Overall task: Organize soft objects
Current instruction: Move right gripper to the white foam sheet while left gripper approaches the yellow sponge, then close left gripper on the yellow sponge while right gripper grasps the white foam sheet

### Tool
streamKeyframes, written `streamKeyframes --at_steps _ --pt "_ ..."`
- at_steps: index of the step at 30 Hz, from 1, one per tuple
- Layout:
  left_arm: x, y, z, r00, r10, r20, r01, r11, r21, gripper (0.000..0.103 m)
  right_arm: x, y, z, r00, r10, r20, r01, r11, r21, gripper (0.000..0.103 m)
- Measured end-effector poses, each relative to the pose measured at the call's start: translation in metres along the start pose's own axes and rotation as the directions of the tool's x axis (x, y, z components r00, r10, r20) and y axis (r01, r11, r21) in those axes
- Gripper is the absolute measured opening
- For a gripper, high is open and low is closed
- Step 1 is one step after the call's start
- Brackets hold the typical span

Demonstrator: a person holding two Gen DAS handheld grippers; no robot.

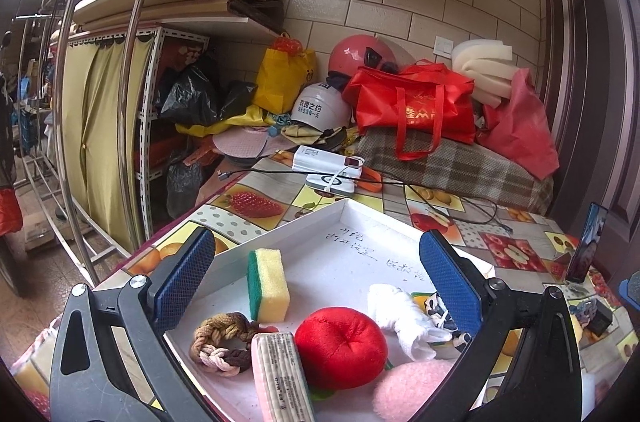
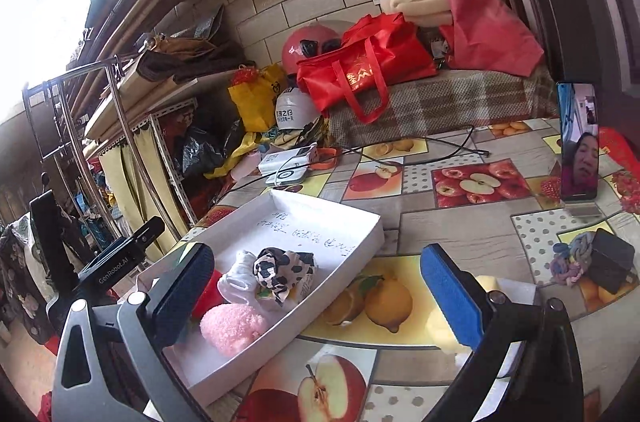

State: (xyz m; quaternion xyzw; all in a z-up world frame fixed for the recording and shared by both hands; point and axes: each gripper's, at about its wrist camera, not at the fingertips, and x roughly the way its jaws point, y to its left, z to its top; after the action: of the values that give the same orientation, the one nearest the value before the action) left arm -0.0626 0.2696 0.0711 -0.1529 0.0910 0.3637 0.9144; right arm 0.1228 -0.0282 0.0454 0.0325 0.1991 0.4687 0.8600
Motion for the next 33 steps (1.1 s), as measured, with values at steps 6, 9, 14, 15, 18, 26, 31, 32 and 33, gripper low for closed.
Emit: streamKeyframes --at_steps 6,9,14,15,18,26,31,32,33 --pt "-0.008 -0.006 -0.001 0.998 -0.061 0.032 0.061 0.998 -0.014 0.103 -0.04 -0.051 -0.006 0.983 -0.183 0.005 0.183 0.982 -0.05 0.103" --pt "-0.014 -0.02 -0.003 0.99 -0.134 0.039 0.134 0.991 -0.007 0.103 -0.041 -0.067 -0.025 0.949 -0.294 -0.117 0.278 0.952 -0.131 0.103" --pt "-0.026 -0.063 -0.014 0.963 -0.268 0.011 0.266 0.961 0.08 0.103 -0.033 -0.081 -0.065 0.909 -0.202 -0.364 0.186 0.979 -0.079 0.103" --pt "-0.027 -0.072 -0.017 0.958 -0.288 -0.007 0.287 0.953 0.093 0.103 -0.029 -0.077 -0.071 0.9 -0.194 -0.39 0.177 0.981 -0.079 0.103" --pt "-0.029 -0.098 -0.027 0.935 -0.348 -0.063 0.354 0.927 0.127 0.103 -0.013 -0.062 -0.08 0.879 -0.213 -0.426 0.177 0.977 -0.123 0.103" --pt "-0.024 -0.162 -0.061 0.852 -0.471 -0.227 0.51 0.845 0.162 0.103 -0.002 -0.065 -0.087 0.853 -0.251 -0.458 0.192 0.966 -0.173 0.078" --pt "0.003 -0.196 -0.08 0.751 -0.533 -0.39 0.597 0.801 0.054 0.103 -0.027 -0.102 -0.076 0.875 -0.242 -0.418 0.224 0.97 -0.093 0.054" --pt "0.009 -0.2 -0.082 0.735 -0.546 -0.402 0.602 0.798 0.015 0.103 -0.032 -0.112 -0.071 0.884 -0.244 -0.399 0.239 0.969 -0.062 0.054" --pt "0.016 -0.203 -0.083 0.721 -0.558 -0.41 0.604 0.797 -0.023 0.103 -0.037 -0.122 -0.065 0.895 -0.25 -0.37 0.259 0.965 -0.025 0.054"
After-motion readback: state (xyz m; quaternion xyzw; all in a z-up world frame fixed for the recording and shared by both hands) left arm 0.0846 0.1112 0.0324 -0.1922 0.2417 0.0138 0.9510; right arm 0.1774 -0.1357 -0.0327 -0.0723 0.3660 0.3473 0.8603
